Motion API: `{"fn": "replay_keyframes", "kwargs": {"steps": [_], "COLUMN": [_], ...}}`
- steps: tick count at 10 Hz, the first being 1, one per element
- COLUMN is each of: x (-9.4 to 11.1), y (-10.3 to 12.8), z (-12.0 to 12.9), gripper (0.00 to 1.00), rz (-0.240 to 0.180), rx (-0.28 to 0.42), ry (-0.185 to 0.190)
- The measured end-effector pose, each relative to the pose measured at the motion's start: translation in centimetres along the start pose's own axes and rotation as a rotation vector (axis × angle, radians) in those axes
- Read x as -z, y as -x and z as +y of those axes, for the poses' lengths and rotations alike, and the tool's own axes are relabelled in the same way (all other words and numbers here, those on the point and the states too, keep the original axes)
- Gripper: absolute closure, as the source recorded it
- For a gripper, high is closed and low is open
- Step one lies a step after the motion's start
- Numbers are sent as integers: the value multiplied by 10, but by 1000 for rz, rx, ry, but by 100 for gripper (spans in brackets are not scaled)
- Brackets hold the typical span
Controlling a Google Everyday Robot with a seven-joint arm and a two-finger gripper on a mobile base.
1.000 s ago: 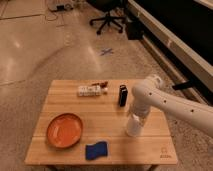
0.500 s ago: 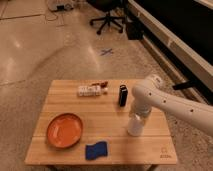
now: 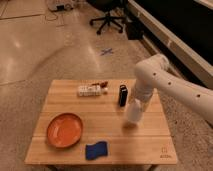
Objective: Place the ceramic cup over the eraser
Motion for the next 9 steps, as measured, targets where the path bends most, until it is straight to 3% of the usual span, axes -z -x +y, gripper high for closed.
{"fn": "replay_keyframes", "kwargs": {"steps": [2, 5, 9], "x": [32, 63, 81], "y": [-8, -16, -25], "z": [-19, -42, -81], "gripper": [100, 100, 100], "rz": [5, 20, 43], "rx": [19, 51, 82], "ry": [-28, -54, -78]}}
